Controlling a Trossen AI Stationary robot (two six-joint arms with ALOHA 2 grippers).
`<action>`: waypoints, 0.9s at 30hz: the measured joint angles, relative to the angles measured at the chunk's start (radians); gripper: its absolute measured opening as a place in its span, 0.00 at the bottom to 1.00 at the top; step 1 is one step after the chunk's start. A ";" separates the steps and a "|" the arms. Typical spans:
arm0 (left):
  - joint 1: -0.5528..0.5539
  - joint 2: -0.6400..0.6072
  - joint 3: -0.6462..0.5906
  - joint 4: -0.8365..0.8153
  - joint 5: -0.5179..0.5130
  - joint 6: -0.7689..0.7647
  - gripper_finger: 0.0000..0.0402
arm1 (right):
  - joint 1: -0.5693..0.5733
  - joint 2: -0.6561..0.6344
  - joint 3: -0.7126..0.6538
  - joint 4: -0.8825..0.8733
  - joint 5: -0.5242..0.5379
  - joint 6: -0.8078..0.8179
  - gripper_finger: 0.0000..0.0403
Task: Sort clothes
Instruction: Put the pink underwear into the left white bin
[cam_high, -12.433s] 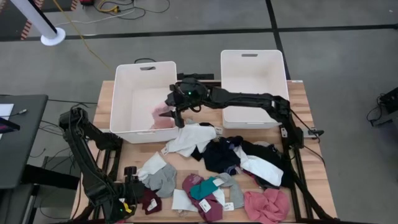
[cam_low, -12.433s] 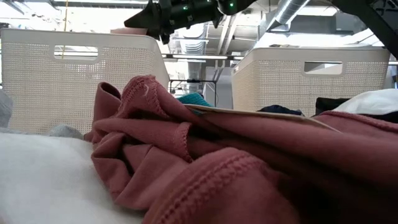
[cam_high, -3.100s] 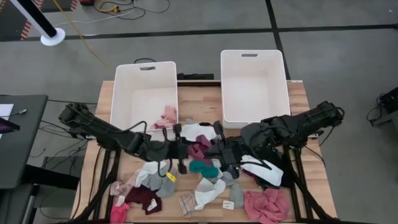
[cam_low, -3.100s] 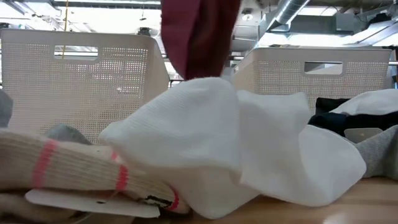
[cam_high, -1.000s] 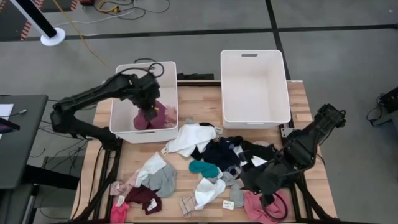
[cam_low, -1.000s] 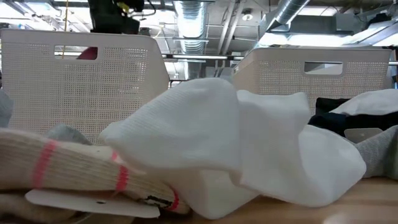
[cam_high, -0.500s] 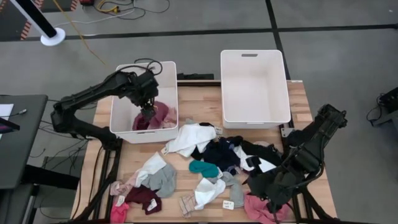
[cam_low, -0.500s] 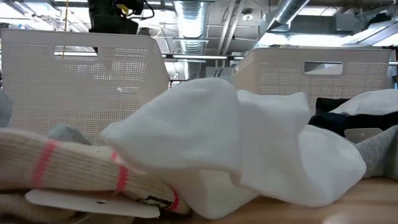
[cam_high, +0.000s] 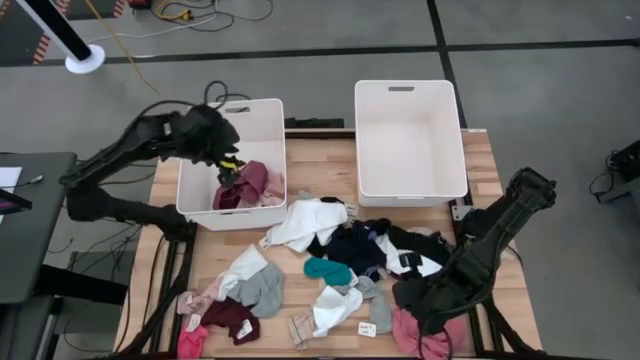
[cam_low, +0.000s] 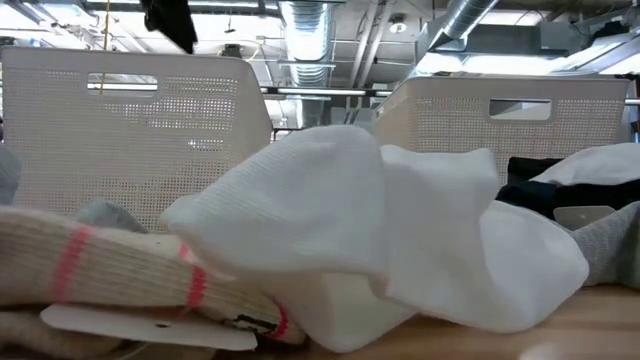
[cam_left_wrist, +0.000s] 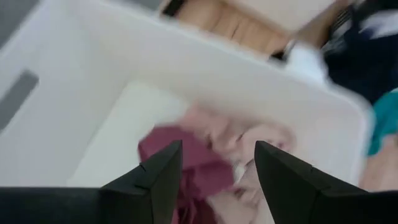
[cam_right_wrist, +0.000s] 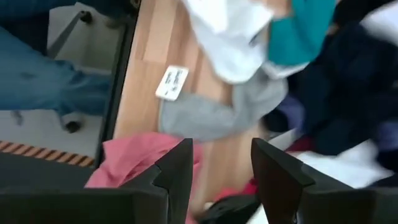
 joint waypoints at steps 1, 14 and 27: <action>-0.022 -0.018 0.000 0.019 0.000 -0.007 0.48 | 0.005 0.000 -0.021 0.026 -0.019 0.028 0.44; -0.359 -0.093 -0.006 0.167 -0.021 -0.016 0.47 | 0.164 0.000 -0.161 0.216 -0.096 0.422 0.44; -0.633 0.092 -0.007 0.335 -0.066 0.019 0.47 | 0.264 0.153 -0.173 0.292 -0.098 0.591 0.53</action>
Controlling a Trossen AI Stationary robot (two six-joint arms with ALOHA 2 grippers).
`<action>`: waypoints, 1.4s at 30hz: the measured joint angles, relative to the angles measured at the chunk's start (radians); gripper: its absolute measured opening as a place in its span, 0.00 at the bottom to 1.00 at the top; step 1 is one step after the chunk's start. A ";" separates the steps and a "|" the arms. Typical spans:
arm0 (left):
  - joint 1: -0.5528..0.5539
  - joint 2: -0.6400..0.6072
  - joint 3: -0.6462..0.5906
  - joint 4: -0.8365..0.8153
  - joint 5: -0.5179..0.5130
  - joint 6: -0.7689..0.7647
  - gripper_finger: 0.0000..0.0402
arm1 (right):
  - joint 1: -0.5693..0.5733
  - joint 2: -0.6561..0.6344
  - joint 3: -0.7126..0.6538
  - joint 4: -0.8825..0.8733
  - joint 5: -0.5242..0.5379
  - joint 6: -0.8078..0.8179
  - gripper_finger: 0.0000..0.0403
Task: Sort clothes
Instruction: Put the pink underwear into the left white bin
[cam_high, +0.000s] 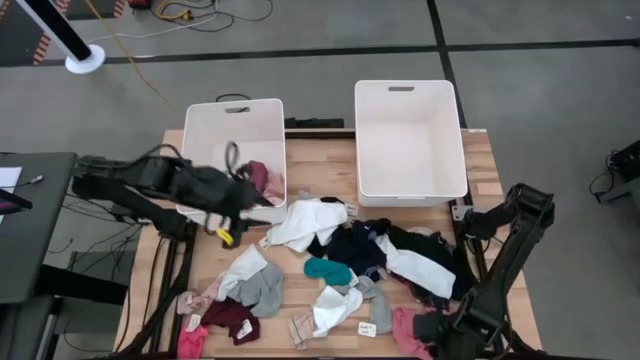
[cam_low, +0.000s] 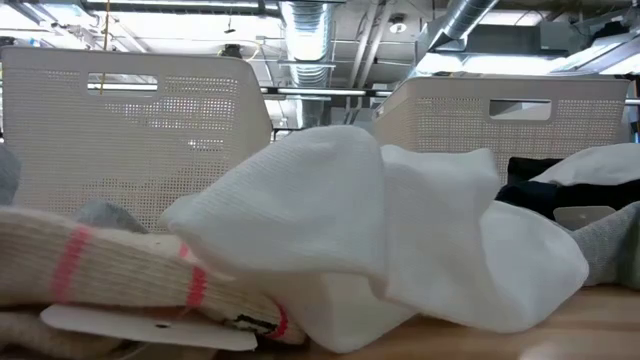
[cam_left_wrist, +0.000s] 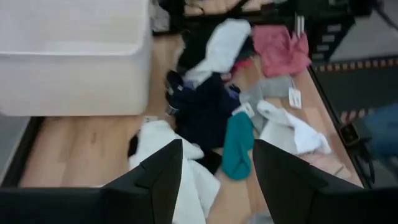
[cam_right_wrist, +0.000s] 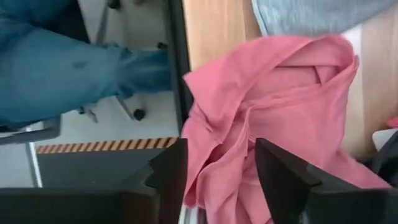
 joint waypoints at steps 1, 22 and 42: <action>-0.011 0.020 0.000 0.005 0.000 0.001 0.47 | 0.001 0.016 0.000 0.000 -0.010 0.009 0.55; -0.204 0.335 0.000 0.110 -0.003 0.036 0.47 | 0.018 0.255 0.007 -0.061 -0.067 0.015 0.69; -0.270 0.416 -0.001 0.231 -0.003 0.049 0.47 | -0.002 0.261 0.037 -0.109 -0.069 -0.068 0.04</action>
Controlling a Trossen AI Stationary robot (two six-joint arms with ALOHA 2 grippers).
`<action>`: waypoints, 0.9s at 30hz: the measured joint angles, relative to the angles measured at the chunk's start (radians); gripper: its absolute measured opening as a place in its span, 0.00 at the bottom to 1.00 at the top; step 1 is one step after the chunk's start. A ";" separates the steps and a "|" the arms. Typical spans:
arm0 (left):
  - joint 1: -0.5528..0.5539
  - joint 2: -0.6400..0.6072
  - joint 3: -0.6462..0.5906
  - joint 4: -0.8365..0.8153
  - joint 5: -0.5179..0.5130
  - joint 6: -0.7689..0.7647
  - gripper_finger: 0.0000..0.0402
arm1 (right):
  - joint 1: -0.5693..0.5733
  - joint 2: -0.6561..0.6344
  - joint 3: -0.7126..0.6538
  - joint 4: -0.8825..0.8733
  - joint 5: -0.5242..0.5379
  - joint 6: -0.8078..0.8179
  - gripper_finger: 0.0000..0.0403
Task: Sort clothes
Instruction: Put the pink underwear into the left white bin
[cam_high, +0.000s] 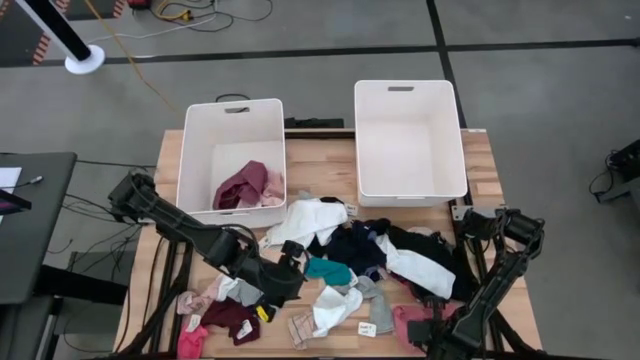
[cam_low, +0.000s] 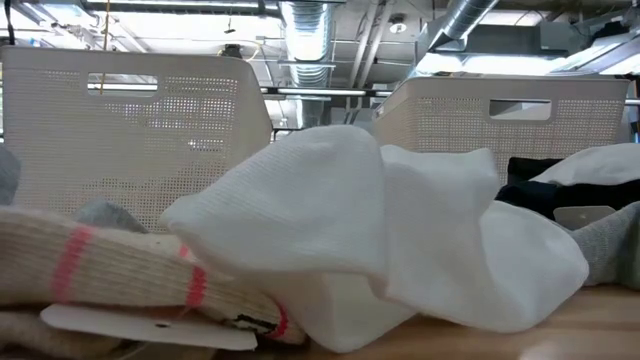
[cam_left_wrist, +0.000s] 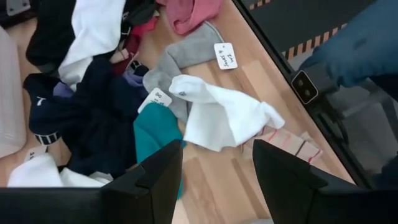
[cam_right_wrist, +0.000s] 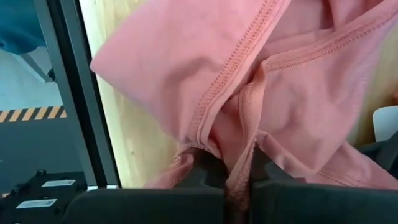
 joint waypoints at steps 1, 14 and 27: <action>-0.001 0.001 0.000 -0.001 0.000 -0.001 0.47 | 0.000 0.000 0.005 -0.006 0.000 -0.002 0.04; -0.002 0.002 0.000 -0.003 0.003 -0.004 0.47 | -0.014 0.006 0.060 -0.050 0.001 -0.052 0.04; -0.003 0.002 0.000 -0.038 0.060 -0.012 0.47 | -0.041 0.006 0.156 -0.178 0.011 -0.122 0.04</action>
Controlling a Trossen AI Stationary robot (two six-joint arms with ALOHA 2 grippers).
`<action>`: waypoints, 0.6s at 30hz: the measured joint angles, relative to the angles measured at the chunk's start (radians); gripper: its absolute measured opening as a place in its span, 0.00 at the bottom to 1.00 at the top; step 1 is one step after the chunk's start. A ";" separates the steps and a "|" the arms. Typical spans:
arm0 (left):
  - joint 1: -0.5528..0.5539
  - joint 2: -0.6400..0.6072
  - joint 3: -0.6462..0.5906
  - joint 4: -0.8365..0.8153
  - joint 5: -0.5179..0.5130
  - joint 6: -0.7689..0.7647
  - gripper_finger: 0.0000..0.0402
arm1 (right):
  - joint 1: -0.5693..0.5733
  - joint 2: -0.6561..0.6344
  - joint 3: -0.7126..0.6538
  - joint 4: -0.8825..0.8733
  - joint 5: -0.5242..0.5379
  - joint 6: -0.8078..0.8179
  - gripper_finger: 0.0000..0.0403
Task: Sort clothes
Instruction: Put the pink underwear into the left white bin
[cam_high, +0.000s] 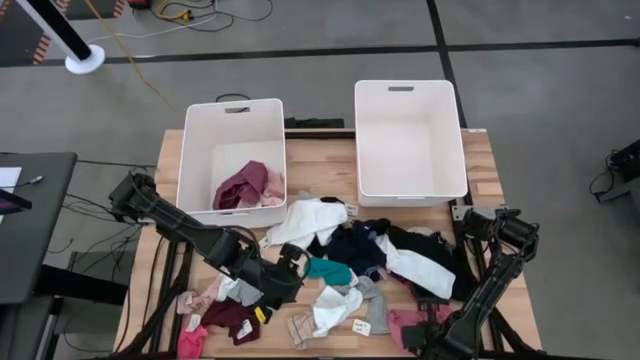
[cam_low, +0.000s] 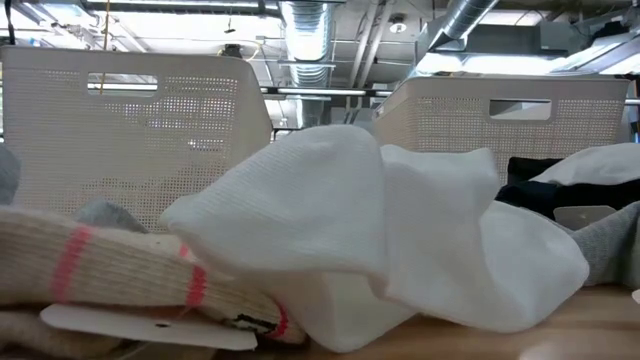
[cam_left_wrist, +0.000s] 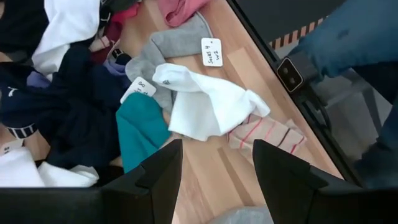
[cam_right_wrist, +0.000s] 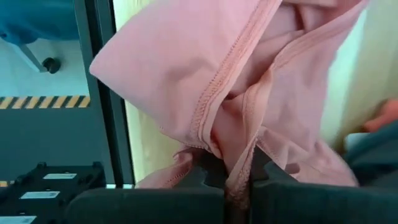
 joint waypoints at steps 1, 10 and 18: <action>0.000 0.000 0.000 -0.002 0.000 0.000 0.47 | -0.004 0.000 0.012 -0.019 0.007 -0.008 0.04; 0.000 0.000 0.000 -0.002 0.000 0.052 0.47 | -0.056 -0.002 0.148 -0.149 0.094 -0.137 0.04; 0.001 0.000 0.000 0.009 -0.009 0.105 0.47 | -0.128 -0.004 0.292 -0.290 0.202 -0.292 0.04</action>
